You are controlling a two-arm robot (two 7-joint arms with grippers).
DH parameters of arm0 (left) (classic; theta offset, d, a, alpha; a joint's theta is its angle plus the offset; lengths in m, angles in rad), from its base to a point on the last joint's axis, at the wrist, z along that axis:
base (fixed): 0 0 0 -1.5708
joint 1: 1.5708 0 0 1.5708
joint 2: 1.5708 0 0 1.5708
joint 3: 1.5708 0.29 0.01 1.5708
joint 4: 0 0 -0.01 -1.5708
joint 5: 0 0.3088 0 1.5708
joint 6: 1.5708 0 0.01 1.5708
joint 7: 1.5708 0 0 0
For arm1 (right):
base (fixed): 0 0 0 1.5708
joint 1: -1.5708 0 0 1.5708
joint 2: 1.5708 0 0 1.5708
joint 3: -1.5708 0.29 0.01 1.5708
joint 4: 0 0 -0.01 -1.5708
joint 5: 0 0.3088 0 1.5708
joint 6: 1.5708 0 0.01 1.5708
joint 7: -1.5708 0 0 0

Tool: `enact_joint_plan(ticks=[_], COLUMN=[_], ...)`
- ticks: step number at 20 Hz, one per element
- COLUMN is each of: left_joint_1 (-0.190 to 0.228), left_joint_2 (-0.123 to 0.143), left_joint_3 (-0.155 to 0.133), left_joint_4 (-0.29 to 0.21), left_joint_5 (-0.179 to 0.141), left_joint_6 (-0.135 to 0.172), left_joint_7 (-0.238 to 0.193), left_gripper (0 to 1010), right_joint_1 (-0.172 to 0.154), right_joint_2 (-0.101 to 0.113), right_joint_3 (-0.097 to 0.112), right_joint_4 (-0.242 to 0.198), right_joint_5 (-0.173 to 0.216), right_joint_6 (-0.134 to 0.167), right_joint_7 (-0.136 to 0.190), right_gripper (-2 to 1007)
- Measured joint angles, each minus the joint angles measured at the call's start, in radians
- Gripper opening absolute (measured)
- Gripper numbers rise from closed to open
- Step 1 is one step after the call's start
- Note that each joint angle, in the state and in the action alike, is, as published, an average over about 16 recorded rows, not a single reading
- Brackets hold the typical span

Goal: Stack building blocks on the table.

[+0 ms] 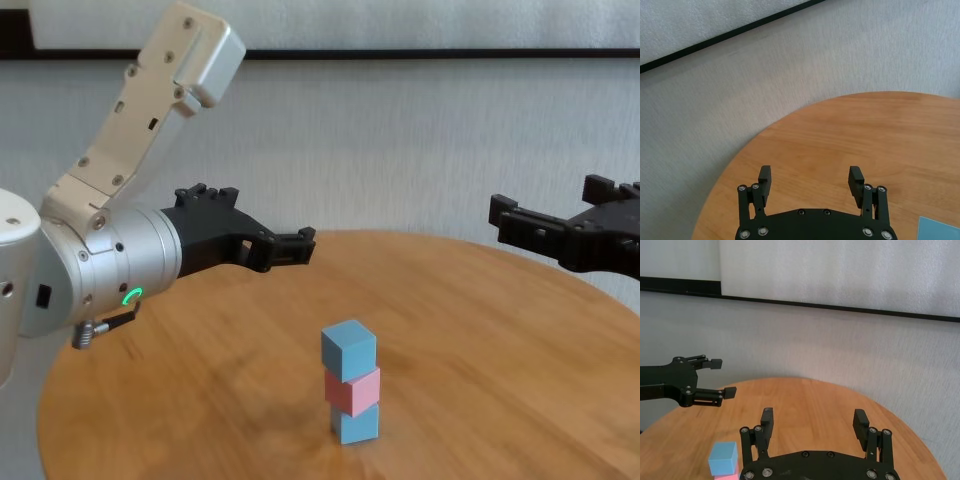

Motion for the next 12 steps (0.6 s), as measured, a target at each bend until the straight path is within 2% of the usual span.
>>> enact_joint_plan(ticks=[12], left_joint_1=[0.003], left_joint_2=[0.001], left_joint_3=[-0.002], left_joint_4=[-0.004], left_joint_5=[-0.002], left_joint_6=[0.000], left_joint_7=[0.004], left_gripper=[1000], right_joint_1=[0.000], right_joint_2=[-0.001], right_joint_3=[-0.001], right_joint_4=[0.001], right_joint_5=[-0.003], right_joint_6=[-0.001], right_joint_7=[-0.001], right_gripper=[1005])
